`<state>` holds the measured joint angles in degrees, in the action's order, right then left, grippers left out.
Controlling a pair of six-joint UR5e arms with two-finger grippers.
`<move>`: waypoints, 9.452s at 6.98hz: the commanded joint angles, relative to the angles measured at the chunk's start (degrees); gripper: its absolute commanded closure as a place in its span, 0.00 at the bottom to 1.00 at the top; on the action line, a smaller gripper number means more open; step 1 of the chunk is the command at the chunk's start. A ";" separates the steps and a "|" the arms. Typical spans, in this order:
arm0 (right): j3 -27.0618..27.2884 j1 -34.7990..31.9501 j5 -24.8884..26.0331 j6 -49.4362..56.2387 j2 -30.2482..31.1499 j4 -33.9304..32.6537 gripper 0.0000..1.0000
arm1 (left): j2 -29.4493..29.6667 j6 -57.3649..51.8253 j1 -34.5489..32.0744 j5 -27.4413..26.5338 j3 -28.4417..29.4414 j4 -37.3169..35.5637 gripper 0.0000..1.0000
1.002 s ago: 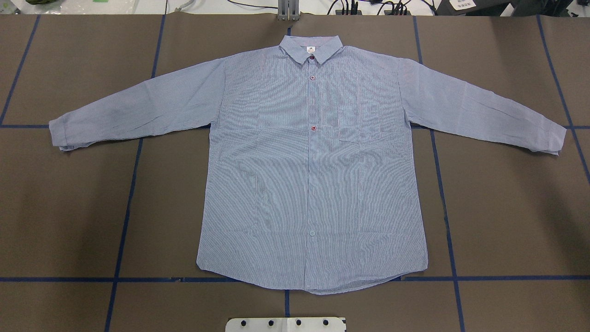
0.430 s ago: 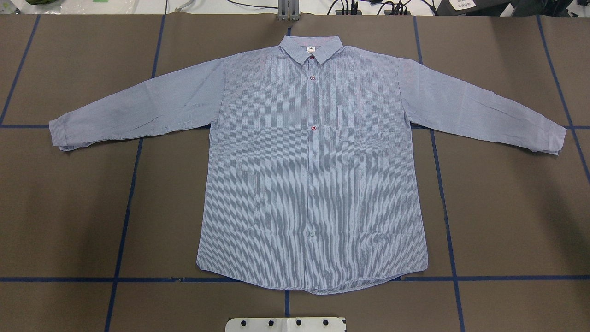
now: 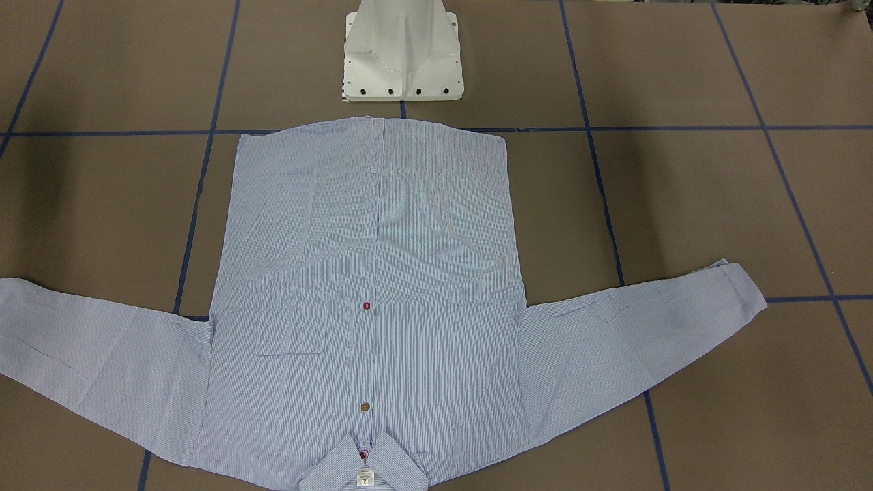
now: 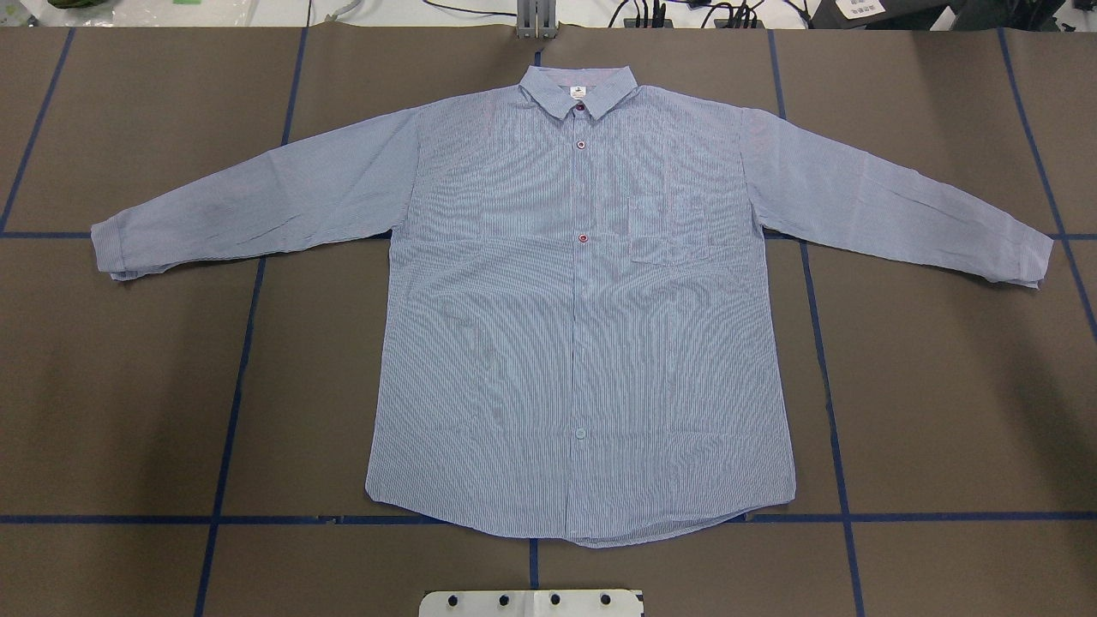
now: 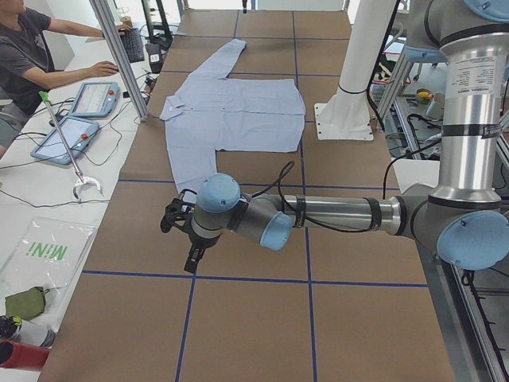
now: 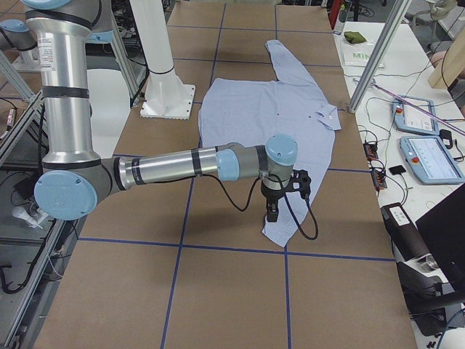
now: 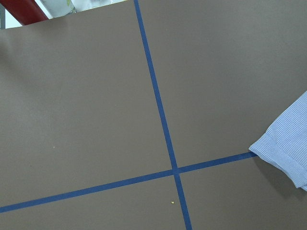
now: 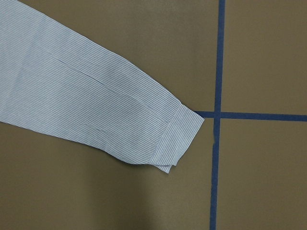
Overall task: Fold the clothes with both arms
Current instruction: 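Move the right gripper down to the cuff of the sleeve nearest it, then close the right gripper on the sleeve cuff, then carry the sleeve with the right gripper across the shirt toward the collar, then release the sleeve and raise the right gripper while the left gripper approaches the other cuff, then grasp the cuff of the other sleeve with the left gripper, then fold the sleeve with the left gripper across the shirt toward the collar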
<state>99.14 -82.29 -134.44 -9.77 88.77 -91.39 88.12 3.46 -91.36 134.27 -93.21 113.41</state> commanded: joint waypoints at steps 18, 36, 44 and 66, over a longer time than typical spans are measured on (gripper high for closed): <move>-21.28 14.61 7.26 -42.44 -0.97 36.11 1.00 | 0.48 3.31 0.40 1.96 -0.57 0.85 0.00; -36.03 46.32 33.95 -75.05 -60.29 25.82 0.00 | -0.23 3.57 0.48 1.87 -3.20 1.20 0.00; -7.16 27.49 8.26 -65.12 -28.72 16.77 0.00 | 14.25 34.50 19.87 -2.17 16.37 16.75 0.00; 1.40 16.72 6.82 -49.12 -4.93 25.45 0.00 | 43.58 81.89 35.07 0.14 15.68 7.09 1.00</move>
<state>99.87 -65.57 -127.76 -58.76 82.16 -68.45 125.55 76.27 -60.07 136.13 -78.32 120.59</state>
